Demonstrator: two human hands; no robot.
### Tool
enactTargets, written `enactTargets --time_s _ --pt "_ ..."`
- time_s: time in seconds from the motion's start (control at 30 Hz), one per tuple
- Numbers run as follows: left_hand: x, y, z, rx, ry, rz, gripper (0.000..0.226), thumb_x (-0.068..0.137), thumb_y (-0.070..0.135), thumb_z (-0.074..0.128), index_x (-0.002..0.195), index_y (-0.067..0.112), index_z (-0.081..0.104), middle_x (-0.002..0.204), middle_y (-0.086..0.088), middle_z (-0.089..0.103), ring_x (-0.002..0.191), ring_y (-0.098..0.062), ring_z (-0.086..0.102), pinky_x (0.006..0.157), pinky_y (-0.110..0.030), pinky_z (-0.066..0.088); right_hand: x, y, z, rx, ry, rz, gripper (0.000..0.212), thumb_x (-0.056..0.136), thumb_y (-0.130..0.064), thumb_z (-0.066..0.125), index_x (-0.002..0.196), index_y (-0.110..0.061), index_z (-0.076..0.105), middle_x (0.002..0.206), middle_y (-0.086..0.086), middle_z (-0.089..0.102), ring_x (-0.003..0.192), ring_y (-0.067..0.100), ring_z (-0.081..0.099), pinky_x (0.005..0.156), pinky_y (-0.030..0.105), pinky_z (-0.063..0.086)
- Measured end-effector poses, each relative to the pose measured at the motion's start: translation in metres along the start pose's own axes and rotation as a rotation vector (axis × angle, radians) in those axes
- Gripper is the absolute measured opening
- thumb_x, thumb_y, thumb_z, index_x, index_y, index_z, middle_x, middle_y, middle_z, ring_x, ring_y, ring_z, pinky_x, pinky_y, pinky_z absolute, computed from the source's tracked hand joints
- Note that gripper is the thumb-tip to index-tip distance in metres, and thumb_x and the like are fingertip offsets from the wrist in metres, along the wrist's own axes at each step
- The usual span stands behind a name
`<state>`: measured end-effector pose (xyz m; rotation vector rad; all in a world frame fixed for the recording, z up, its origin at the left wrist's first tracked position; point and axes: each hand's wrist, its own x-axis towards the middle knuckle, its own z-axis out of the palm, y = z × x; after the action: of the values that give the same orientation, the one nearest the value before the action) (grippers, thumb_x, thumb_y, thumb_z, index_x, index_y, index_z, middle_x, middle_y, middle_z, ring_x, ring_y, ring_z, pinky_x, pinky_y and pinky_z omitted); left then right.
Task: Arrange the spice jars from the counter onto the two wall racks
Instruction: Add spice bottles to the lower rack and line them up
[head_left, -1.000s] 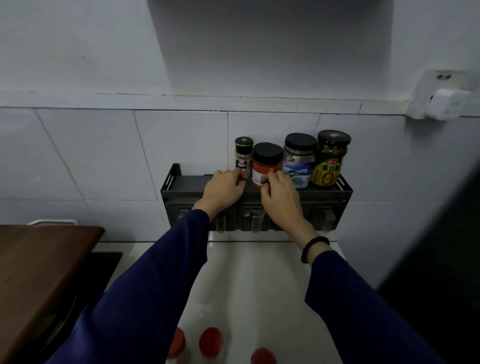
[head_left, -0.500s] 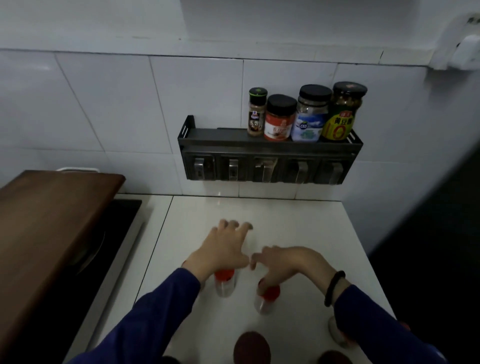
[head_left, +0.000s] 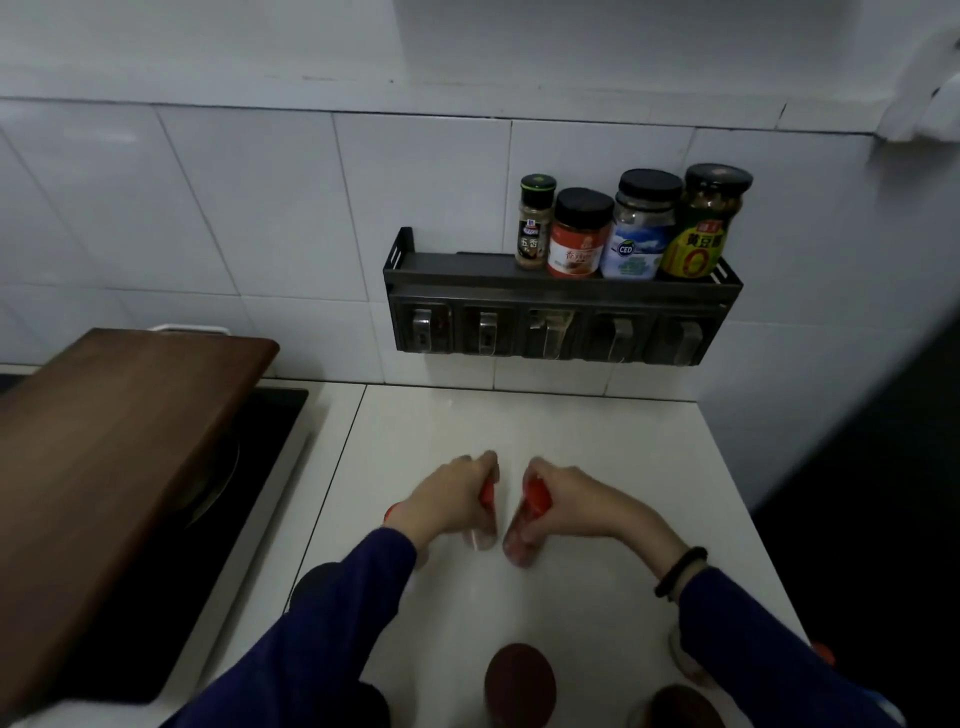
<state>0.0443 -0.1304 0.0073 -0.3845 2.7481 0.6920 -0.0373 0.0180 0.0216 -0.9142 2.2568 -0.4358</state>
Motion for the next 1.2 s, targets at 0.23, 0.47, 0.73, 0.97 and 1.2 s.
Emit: enactTargets --time_s 0.23,0.47,0.73,0.97,1.2 --pt "-0.007 0.032 -0.112 -0.228 0.458 0.156 0.061 0.069 0.015 0.079 0.118 0.015 0.042 0.104 -0.001 0.054 0.089 -0.015 0.051 0.069 -0.021 0.038 -0.017 -0.059 -0.096 0.121 0.511 -0.234 0.053 0.07 -0.024 0.077 0.113 -0.022 0.046 0.11 -0.003 0.049 0.099 0.015 0.05 0.079 0.028 0.042" --pt "0.02 0.057 -0.197 -0.299 0.903 0.28 0.057 0.075 0.012 0.075 0.122 0.01 0.043 0.116 -0.011 0.057 0.101 -0.018 0.054 0.079 -0.022 0.041 0.015 -0.103 -0.168 -0.109 0.953 -0.453 0.061 0.078 -0.022 0.071 0.129 -0.019 0.039 0.124 0.009 0.046 0.111 0.022 0.048 0.088 0.034 0.042" --pt "0.091 0.029 -0.226 -0.248 0.834 0.167 0.064 0.073 0.01 0.077 0.127 0.01 0.042 0.127 -0.016 0.05 0.116 -0.029 0.051 0.091 -0.029 0.044 0.084 -0.11 -0.203 -0.581 1.021 -0.357 0.059 0.079 -0.038 0.066 0.129 -0.016 0.042 0.125 0.008 0.056 0.117 0.027 0.04 0.095 0.041 0.03" --pt "0.127 0.012 -0.227 -0.279 0.761 0.121 0.066 0.075 0.01 0.076 0.131 0.009 0.042 0.129 -0.017 0.049 0.118 -0.03 0.049 0.094 -0.032 0.042 0.11 -0.107 -0.209 -0.797 0.987 -0.259 0.058 0.082 -0.042 0.062 0.128 -0.009 0.046 0.136 0.015 0.037 0.134 0.033 0.021 0.106 0.05 0.014" --pt "0.128 0.004 -0.221 -0.384 0.767 0.151 0.08 0.077 0.014 0.076 0.141 0.015 0.029 0.136 -0.018 0.046 0.124 -0.031 0.049 0.1 -0.04 0.044 0.12 -0.105 -0.202 -0.807 0.952 -0.202 0.067 0.087 -0.042 0.055 0.141 -0.008 0.033 0.146 0.022 0.03 0.141 0.037 0.016 0.11 0.055 0.011"
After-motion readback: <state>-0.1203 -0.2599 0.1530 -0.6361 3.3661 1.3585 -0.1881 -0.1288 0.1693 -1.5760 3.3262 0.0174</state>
